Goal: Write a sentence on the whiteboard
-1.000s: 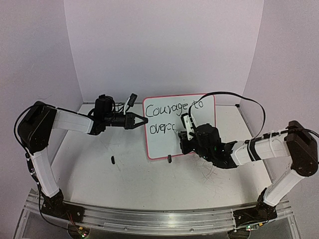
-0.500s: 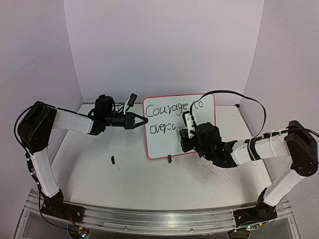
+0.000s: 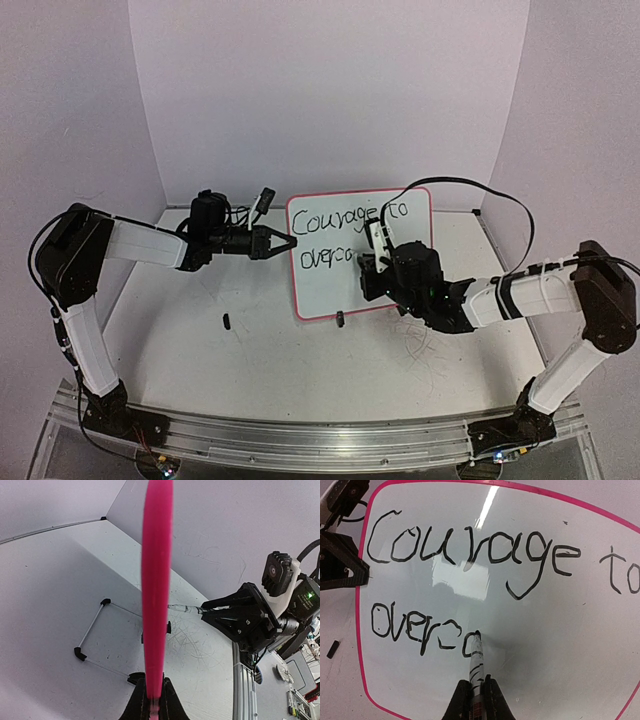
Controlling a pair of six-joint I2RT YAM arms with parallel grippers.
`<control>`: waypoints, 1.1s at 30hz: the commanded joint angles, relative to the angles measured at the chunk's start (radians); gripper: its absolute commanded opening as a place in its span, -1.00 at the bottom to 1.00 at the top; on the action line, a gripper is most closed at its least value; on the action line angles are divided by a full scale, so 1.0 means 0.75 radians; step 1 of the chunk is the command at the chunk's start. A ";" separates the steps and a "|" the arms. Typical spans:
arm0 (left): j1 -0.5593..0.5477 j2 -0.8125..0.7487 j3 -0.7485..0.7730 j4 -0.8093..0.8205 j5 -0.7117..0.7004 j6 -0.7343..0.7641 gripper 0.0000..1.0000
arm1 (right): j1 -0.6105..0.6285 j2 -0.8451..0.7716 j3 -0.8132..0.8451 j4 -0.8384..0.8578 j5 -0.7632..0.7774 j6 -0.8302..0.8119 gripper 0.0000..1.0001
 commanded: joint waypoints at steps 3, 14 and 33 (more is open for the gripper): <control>-0.025 -0.034 0.031 0.013 0.066 0.049 -1.00 | 0.008 -0.044 -0.020 0.027 -0.021 -0.017 -1.00; -0.024 -0.039 0.031 0.013 0.066 0.049 -1.00 | -0.031 -0.085 -0.018 0.031 0.004 -0.025 -1.00; -0.024 -0.038 0.031 0.013 0.067 0.050 -1.00 | -0.031 -0.004 0.006 0.023 0.031 -0.020 -1.00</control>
